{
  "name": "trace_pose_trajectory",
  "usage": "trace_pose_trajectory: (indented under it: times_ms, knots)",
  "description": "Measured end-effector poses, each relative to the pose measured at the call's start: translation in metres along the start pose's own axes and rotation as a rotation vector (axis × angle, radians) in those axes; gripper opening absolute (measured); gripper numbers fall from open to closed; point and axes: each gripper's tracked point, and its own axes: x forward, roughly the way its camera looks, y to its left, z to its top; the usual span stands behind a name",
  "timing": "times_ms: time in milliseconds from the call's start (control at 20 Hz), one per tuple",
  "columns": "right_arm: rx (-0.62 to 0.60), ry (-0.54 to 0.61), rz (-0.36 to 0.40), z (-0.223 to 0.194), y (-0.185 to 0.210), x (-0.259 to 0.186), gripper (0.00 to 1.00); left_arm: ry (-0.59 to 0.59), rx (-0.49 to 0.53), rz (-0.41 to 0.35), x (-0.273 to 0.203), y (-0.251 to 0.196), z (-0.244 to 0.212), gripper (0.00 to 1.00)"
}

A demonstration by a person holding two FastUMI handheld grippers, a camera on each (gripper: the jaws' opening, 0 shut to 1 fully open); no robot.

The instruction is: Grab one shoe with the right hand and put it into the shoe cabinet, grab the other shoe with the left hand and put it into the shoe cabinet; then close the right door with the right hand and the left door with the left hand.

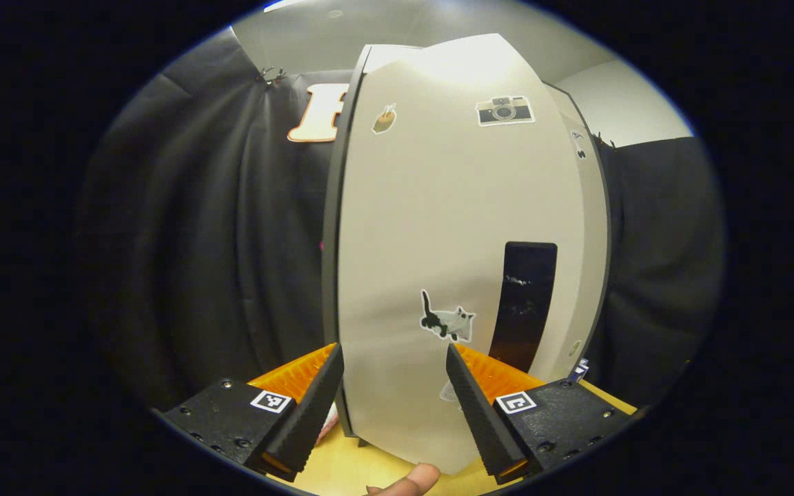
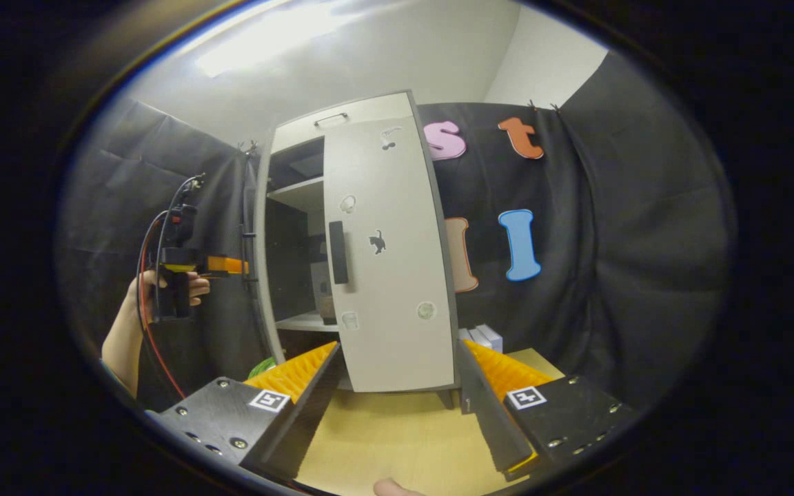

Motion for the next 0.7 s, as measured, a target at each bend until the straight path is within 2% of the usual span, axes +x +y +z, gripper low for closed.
trace_pose_trajectory:
  times_ms: [50,150,300,700]
  knots:
    - [-0.003,0.004,-0.002,0.0,-0.001,0.0,0.98,-0.004,0.017,-0.003,0.004,-0.005,-0.001,0.89]
    - [-0.007,0.006,-0.012,-0.001,-0.002,0.0,0.98,-0.013,0.057,0.015,0.003,-0.01,-0.005,0.93]
    - [0.003,0.007,-0.025,-0.001,-0.006,0.003,0.98,-0.006,0.085,0.032,0.0,-0.012,-0.011,0.94]
    - [0.007,0.013,-0.05,-0.003,-0.013,0.01,0.98,-0.001,0.062,0.039,-0.018,-0.014,-0.019,0.93]
